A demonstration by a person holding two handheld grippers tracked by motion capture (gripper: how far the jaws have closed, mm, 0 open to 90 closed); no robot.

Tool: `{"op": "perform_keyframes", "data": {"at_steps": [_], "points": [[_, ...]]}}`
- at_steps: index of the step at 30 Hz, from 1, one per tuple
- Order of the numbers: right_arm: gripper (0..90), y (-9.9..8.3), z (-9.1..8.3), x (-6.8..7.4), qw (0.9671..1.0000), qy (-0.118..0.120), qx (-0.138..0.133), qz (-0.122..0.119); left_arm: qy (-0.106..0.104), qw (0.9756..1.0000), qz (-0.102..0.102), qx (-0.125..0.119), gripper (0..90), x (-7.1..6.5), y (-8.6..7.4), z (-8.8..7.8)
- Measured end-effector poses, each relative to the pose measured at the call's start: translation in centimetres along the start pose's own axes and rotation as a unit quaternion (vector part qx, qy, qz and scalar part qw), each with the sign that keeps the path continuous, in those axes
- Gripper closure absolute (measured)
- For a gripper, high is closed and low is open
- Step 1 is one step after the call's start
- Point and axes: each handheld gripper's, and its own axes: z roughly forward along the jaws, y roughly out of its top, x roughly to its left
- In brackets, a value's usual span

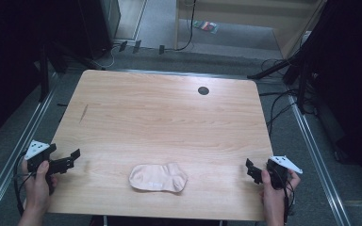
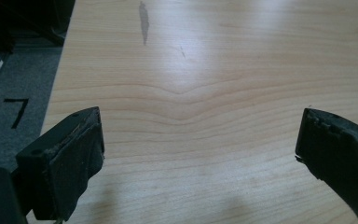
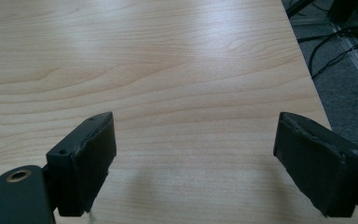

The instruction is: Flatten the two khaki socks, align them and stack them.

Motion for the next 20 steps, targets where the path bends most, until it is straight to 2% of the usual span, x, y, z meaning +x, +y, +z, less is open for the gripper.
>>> {"op": "perform_keyframes", "data": {"at_steps": [2, 8, 12, 20], "points": [[13.0, -0.06, 0.04, 0.05, 1.0, -0.003, -0.002, -0.001, 0.002, 1.0, 0.005, 0.0, 1.2, -0.12, 0.01, 0.0], [13.1, -0.16, -0.12, -0.12, 0.9999, -0.009, -0.008, 0.011, 0.002, 1.0, -0.009, 0.001, 1.2, 0.09, 0.11, 0.18], [13.0, -0.23, -0.19, -0.18, 0.9998, -0.01, -0.008, 0.014, 0.008, 0.9999, -0.003, 0.007, 1.2, -0.07, 0.17, 0.29], [13.0, -0.17, -0.1, -0.2, 0.9998, -0.009, -0.004, 0.015, 0.006, 0.9999, -0.006, 0.006, 1.2, -0.01, 0.17, 0.31]]}}
